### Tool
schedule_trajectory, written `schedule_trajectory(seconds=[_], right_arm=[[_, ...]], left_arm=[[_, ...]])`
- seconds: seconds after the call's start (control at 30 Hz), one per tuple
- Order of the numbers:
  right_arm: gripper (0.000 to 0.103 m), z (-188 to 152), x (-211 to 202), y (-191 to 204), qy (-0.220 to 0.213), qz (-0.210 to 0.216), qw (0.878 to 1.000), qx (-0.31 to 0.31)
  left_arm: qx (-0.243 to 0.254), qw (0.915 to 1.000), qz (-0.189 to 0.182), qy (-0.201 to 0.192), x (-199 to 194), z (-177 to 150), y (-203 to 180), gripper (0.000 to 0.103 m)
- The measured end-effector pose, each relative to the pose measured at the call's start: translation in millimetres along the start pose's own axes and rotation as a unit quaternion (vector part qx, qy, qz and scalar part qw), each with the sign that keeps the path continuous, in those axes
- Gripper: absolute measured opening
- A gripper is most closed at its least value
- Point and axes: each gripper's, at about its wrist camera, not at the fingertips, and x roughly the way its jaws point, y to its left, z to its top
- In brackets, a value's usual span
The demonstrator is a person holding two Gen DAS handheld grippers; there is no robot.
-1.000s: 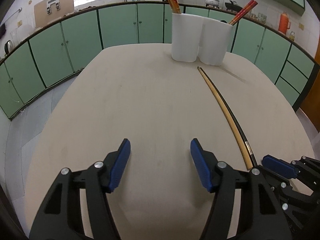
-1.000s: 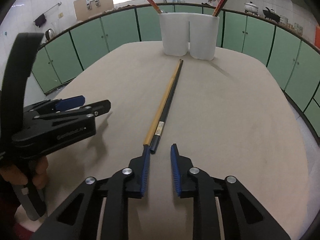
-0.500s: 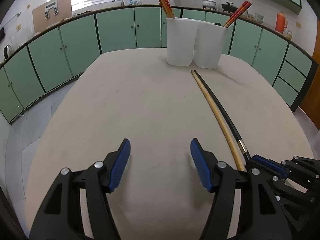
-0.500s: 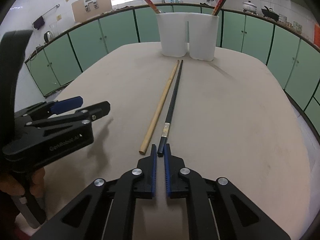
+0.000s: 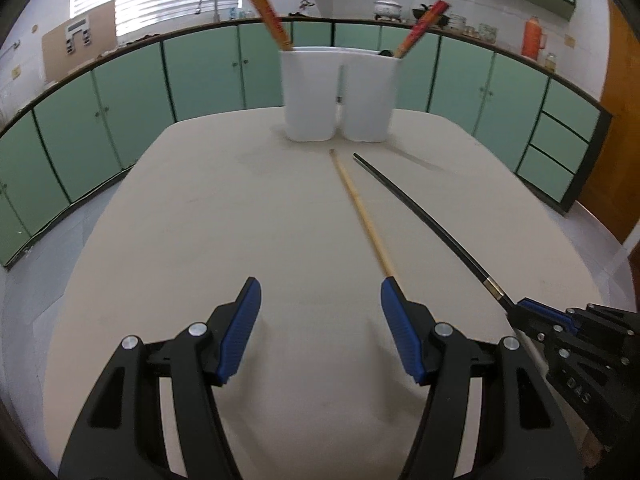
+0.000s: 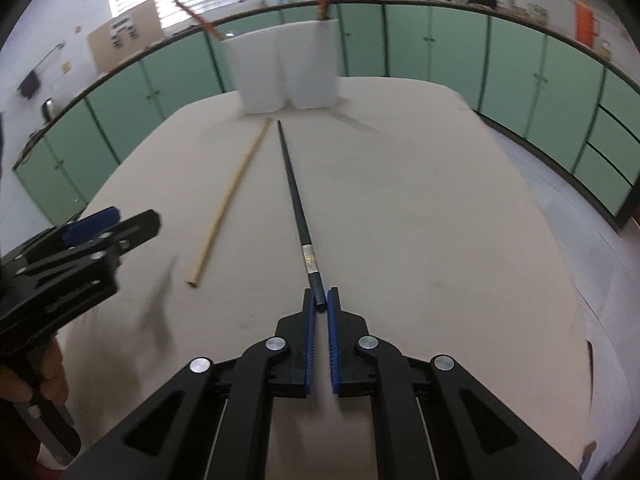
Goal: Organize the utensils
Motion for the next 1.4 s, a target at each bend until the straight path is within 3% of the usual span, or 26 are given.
schedule_trajectory(seconds=[0.23,0.43,0.57,0.7,0.8,1.07,1.13,1.2,1.4], right_arm=[[0.006,2,1,-13,-0.006,-0.008,1.000,0.023],[0.006,6,5,-16,-0.008,-0.004,1.000,0.028],[0.006,5,4,-16,-0.010,-0.002,1.000,0.027],[0.006,3,2,-15,-0.011,-0.001,1.000,0.023],[0.006,2,2,-12,-0.013,0.000,1.000,0.014],[0.007,0,1,-8,-0.011,0.018,1.000,-0.011],[0.013,-2,-1,-8,-0.010,0.028,0.999,-0.022],[0.018,-4,-3,-8,-0.010,0.036,0.999,-0.028],[0.020,-5,-3,-8,-0.016,0.043,0.998,-0.032]], left_arm=[[0.020,0.9995,-0.024,0.008,6,-4,-22,0.061],[0.031,0.9987,-0.030,0.028,18,-8,-30,0.050],[0.033,0.9980,-0.033,0.043,25,-11,-32,0.039],[0.033,0.9980,-0.034,0.041,26,-10,-30,0.017],[0.027,0.9982,-0.032,0.042,26,-8,-24,0.007],[-0.007,0.9984,-0.035,0.044,25,-4,8,0.008],[-0.015,0.9980,-0.042,0.045,23,-4,15,0.014],[-0.020,0.9980,-0.044,0.041,20,-7,20,0.029],[-0.020,0.9983,-0.041,0.036,20,-13,24,0.030]])
